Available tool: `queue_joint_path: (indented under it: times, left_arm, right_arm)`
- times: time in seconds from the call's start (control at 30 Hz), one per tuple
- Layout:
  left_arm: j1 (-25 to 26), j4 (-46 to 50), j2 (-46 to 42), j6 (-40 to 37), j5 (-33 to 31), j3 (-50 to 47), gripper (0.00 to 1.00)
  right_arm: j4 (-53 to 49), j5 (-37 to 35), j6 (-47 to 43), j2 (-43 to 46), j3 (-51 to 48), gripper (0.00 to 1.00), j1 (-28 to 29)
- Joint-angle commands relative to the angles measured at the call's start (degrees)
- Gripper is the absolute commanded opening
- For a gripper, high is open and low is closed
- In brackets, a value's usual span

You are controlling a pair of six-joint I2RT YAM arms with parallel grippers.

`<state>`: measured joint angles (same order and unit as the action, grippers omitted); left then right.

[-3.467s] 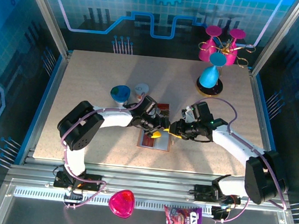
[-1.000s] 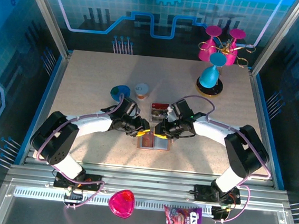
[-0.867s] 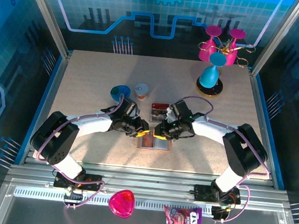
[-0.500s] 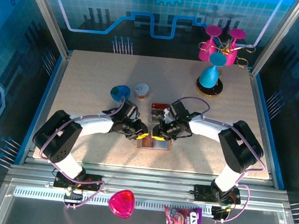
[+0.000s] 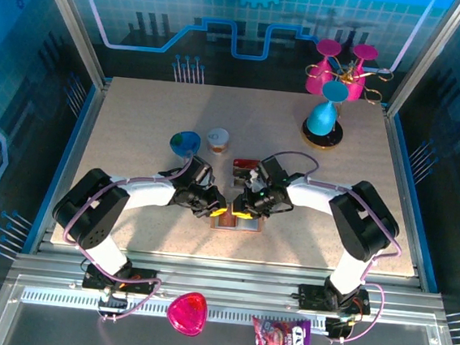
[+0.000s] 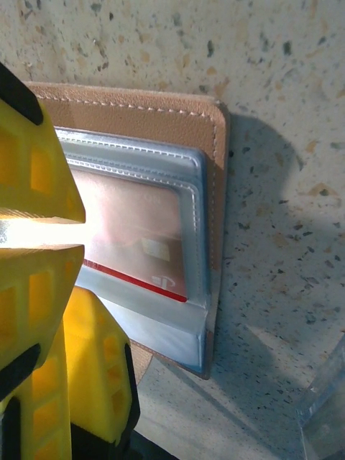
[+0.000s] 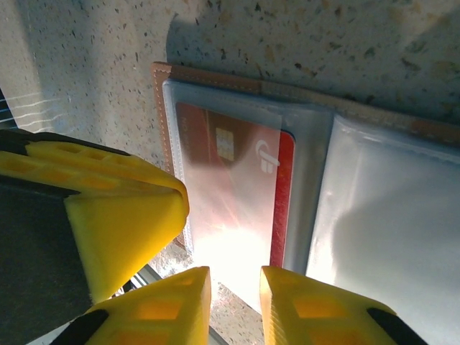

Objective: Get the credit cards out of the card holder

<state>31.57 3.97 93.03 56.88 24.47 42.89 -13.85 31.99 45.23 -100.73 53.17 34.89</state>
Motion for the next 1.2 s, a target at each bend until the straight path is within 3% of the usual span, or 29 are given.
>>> queue_joint_path:
  times: [0.0, 0.8, 1.17]
  left_arm:
    - [0.3, 0.2, 0.7, -0.3, 0.5, -0.6, 0.15]
    - [0.2, 0.8, 0.2, -0.5, 0.0, -0.4, 0.14]
    - [0.3, 0.8, 0.3, -0.5, -0.2, -0.5, 0.13]
  right_arm:
    - [0.5, 1.4, 0.3, -1.0, 1.6, 0.24, 0.9]
    - [0.5, 1.6, 0.1, -3.8, 2.4, 0.27, 1.1]
    - [-4.5, -1.3, -2.2, -3.4, 3.8, 0.29, 1.2]
